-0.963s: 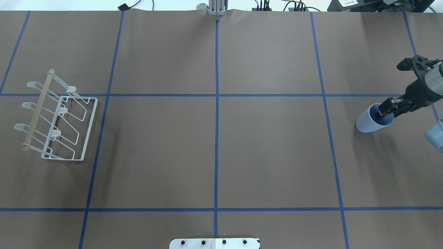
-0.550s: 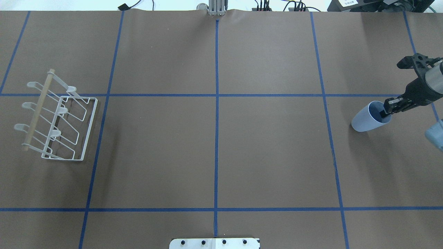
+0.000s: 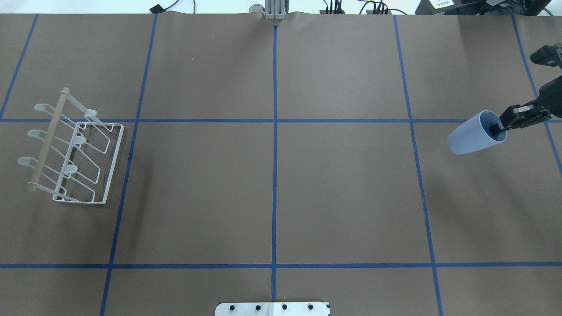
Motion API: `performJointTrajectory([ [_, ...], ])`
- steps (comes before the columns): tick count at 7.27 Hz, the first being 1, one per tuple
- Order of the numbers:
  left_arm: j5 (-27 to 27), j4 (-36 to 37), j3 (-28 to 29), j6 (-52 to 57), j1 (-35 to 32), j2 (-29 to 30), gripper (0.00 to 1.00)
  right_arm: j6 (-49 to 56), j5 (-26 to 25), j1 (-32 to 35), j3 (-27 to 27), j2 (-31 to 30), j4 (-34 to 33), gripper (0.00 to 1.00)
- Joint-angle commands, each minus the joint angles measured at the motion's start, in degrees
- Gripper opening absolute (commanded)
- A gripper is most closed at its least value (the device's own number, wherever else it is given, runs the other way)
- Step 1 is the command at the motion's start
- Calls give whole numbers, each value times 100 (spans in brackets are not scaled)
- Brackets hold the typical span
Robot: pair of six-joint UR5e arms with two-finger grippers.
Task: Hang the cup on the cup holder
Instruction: 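Lift the cup with the right gripper and tip it sideways, mouth toward center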
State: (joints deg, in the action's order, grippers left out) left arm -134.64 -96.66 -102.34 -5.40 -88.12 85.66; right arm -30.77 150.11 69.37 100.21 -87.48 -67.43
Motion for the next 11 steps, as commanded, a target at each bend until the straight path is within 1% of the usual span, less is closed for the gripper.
performJointTrajectory([
  [1, -262, -1075, -32, -1212, 32, 56, 99, -786, 142, 77, 315, 108, 891, 0],
  [2, -325, -1771, -23, -1783, 188, 48, 99, -1295, 63, 68, 263, 239, 1498, 0],
  [3, -326, -2474, -23, -2372, 234, 48, 99, -2161, -16, 68, 376, 414, 1905, 0],
  [4, -326, -3107, -14, -2839, 295, 48, 99, -2979, -304, 51, 377, 460, 2657, 0],
  [5, -317, -3731, -14, -3427, 391, 48, 99, -3875, -716, -158, 325, 460, 3474, 0],
  [6, -291, -4277, -5, -4094, 470, 56, 99, -4545, -1163, -413, 289, 460, 4056, 0],
  [7, -273, -4970, -5, -4666, 480, 48, 98, -5169, -1255, -433, 289, 460, 4601, 0],
  [8, -239, -5577, 12, -5481, 558, 48, 98, -5515, -1491, -590, 280, 460, 4964, 0],
  [9, 5, -6184, 13, -6420, 698, 56, 98, -5771, -1745, -765, 306, 443, 5246, 0],
  [11, 751, -7213, 13, -7961, 1286, 135, 98, -6745, -2360, -959, 298, 442, 6176, 0],
])
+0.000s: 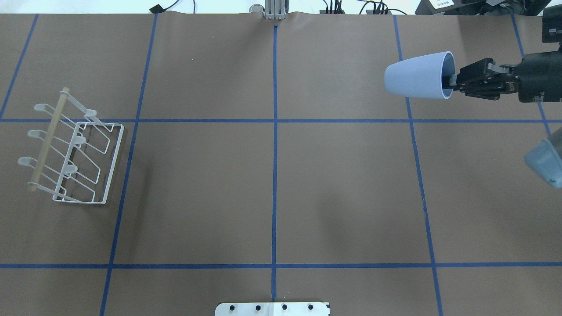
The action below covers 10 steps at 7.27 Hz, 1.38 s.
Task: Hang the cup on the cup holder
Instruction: 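Lift the cup with the right gripper and tip it sideways, mouth toward center, then carry the cup toward center with the right gripper while the left gripper approaches it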
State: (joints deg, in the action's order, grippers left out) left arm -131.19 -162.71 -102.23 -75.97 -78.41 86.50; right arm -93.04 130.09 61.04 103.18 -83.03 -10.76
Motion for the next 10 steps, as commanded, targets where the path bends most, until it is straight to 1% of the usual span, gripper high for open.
performJointTrajectory([
  [1, 462, -786, -42, -1528, 457, 217, 98, -696, -527, -179, 9, -2, 766, 0],
  [2, 462, -840, -69, -2274, 693, 610, 98, -724, -711, -328, 1, 15, 1125, 0],
  [3, 436, -841, -87, -3074, 1000, 1075, 98, -985, -722, -503, -25, 41, 1529, 0],
  [5, 453, -832, -148, -3834, 1746, 1779, 98, -1356, -617, -681, 79, 295, 1674, 0],
  [6, 445, -823, -148, -4238, 2054, 2113, 98, -1670, -242, -742, 115, 497, 1665, 0],
  [7, 454, -823, -140, -4581, 2293, 2378, 98, -2196, -195, -743, 132, 829, 1674, 0],
  [8, 454, -858, -157, -4602, 2539, 2572, 98, -2366, -55, -838, 193, 998, 1665, 0],
  [9, 454, -832, -140, -4602, 2846, 2878, 98, -2655, -28, -1074, 229, 1139, 1665, 0],
  [10, 454, -867, -183, -4593, 3136, 2925, 98, -2754, -27, -1155, 247, 1279, 1657, 0],
])
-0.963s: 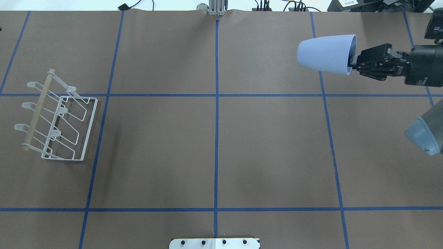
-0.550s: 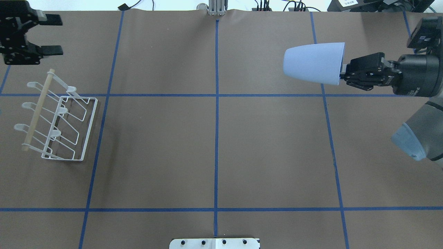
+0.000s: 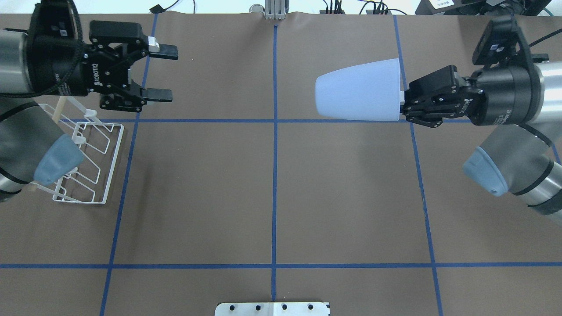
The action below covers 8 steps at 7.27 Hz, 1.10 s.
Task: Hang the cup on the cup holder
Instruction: 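Carry the cup toward center with the right gripper while the left gripper approaches it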
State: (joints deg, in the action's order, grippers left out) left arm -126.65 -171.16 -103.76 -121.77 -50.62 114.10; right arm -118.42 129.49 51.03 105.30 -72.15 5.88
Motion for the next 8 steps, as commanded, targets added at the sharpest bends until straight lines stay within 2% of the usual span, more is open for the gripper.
performJointTrajectory([
  [1, 35, -14, -126, -14, 447, 174, 98, -234, 102, -241, 51, 192, -8, 0],
  [3, 857, 21, -520, -241, 937, 200, 98, -287, 260, -356, 52, 193, 10, 0],
  [5, 2209, 30, -811, -173, 1762, 331, 98, -479, 234, -523, 52, 201, 333, 0],
  [8, 2329, 74, -812, -181, 1907, 429, 98, -945, -20, -558, 69, 201, 1045, 0],
])
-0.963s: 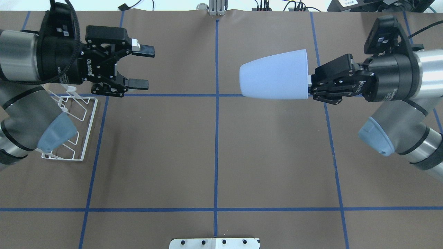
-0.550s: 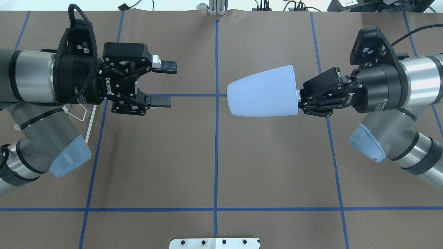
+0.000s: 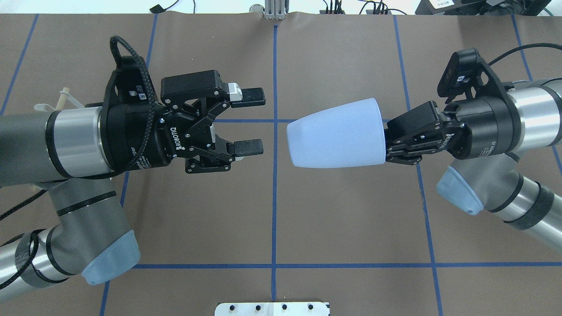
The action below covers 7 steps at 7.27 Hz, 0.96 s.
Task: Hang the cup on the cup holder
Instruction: 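Carry the cup toward center with the right gripper while the left gripper approaches it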
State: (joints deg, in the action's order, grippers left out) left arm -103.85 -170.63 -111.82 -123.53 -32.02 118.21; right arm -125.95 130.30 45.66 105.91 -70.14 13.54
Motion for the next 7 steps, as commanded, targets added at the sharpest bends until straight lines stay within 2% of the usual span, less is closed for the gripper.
performJointTrajectory([
  [1, 49, 29, 2, -13, 47, 35, 98, -193, -145, -83, 9, 0, 420, 0],
  [7, 66, 65, 19, -93, 398, 246, 98, -167, -461, -453, -9, 0, 430, 0],
])
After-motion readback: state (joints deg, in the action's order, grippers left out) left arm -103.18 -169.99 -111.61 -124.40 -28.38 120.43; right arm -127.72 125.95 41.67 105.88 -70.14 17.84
